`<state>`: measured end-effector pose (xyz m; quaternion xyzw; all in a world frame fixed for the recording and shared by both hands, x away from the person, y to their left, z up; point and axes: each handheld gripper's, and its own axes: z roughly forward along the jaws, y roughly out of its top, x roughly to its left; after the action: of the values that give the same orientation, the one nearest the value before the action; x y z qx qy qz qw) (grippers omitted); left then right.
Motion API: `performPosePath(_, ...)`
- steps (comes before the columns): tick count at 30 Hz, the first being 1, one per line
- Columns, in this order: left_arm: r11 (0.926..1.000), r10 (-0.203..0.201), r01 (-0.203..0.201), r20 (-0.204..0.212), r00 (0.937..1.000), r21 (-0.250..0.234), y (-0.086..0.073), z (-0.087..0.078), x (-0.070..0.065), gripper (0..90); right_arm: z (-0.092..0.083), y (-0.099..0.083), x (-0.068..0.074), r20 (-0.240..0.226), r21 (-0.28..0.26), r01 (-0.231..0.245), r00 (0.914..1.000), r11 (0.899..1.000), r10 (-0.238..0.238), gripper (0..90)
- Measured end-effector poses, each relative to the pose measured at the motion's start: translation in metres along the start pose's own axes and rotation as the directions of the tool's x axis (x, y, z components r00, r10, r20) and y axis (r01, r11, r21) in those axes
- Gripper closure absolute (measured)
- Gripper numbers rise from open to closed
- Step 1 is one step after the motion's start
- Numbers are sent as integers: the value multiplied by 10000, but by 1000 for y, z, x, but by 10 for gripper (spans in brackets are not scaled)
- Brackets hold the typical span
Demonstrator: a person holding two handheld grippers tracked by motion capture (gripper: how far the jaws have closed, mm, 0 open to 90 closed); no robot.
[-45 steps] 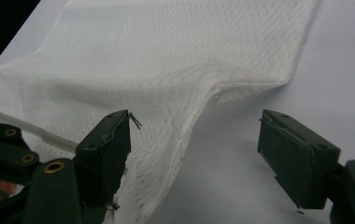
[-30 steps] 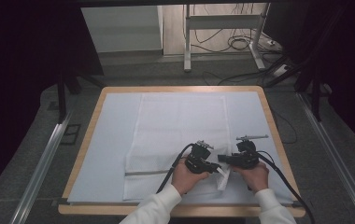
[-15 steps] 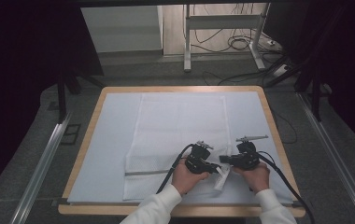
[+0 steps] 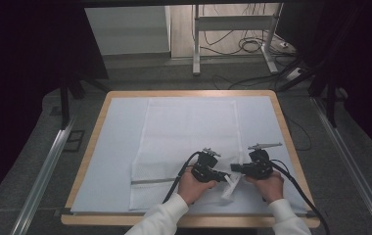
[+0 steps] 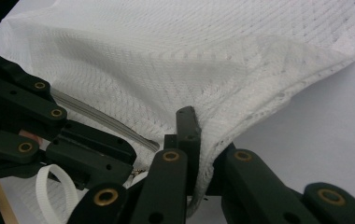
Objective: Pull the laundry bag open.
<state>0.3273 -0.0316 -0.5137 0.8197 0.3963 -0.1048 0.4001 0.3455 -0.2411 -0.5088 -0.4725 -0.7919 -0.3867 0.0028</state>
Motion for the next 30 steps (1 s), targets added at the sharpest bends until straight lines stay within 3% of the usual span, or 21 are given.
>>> performPosePath(26, 9999, -140, 140, 86, 9999, 50, -1, 1, 5, 868, -1, 0, 0, 64, -118, 27, 10000, 9999, -26, 881)
performPosePath(30, 9999, -98, 98, -58, 9999, -51, -1, 1, 4, 868, -2, 0, 0, 71, -137, 28, 10000, 9999, -27, 882)
